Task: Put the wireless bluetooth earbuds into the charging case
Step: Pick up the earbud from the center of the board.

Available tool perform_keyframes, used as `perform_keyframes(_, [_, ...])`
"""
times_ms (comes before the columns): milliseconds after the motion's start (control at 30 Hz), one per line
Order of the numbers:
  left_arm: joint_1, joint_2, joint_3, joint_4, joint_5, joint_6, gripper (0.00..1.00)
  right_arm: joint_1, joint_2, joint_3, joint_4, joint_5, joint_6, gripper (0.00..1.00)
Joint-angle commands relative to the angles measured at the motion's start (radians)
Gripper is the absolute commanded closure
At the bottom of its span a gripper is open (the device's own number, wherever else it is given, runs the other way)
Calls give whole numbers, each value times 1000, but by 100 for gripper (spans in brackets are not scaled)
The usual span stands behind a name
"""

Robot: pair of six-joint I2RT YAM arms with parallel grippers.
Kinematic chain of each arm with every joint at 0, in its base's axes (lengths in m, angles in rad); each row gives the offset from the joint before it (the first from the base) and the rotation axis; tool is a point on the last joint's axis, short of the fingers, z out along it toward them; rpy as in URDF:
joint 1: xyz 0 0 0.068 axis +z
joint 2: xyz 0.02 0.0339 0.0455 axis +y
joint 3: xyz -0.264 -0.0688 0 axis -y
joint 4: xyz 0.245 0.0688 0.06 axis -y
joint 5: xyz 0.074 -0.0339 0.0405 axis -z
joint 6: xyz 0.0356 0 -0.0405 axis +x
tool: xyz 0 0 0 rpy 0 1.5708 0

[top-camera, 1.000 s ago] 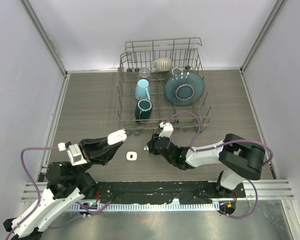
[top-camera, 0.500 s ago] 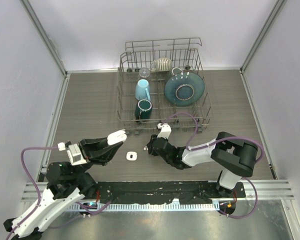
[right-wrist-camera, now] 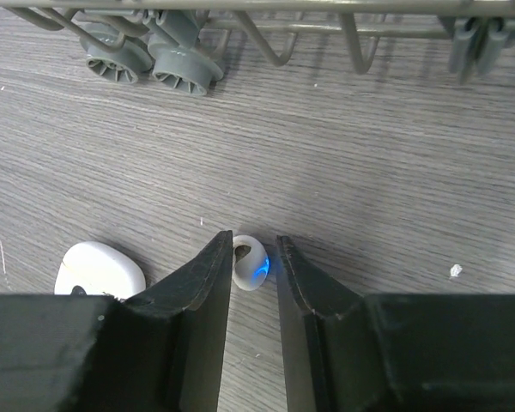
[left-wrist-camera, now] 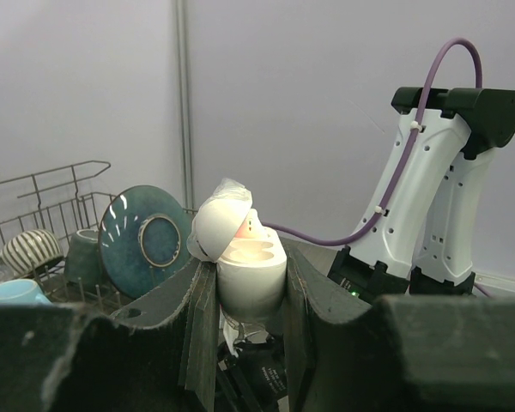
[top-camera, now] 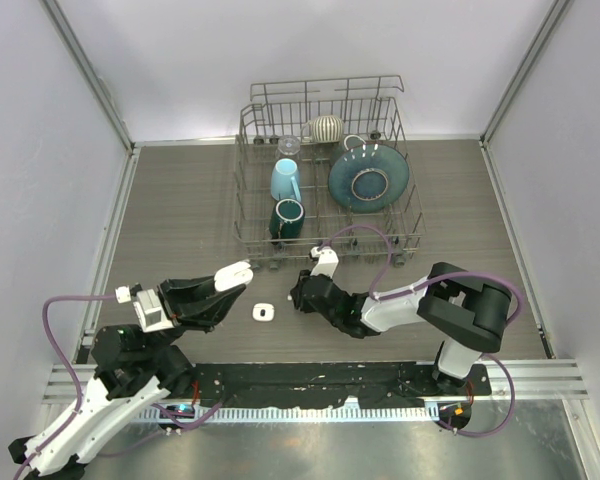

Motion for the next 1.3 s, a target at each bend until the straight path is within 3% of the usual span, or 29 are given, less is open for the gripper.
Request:
perform_keyframes(0, [0,-12,-2,17,-3,-8,100,2,16,19,26,-27,-13,68])
perform_keyframes(467, [2,-18,-10,9,0,-25,100,5,-17,-35,47,-67,-10,73])
perform_keyframes(1100, [0,-9,-8,15,7,-43,100,31,-16,-82,72,-68,-10,67])
perform_keyframes(1267, [0,-2,-6,20,7,-43,100,31,-17,-90,110,-85,-26,75])
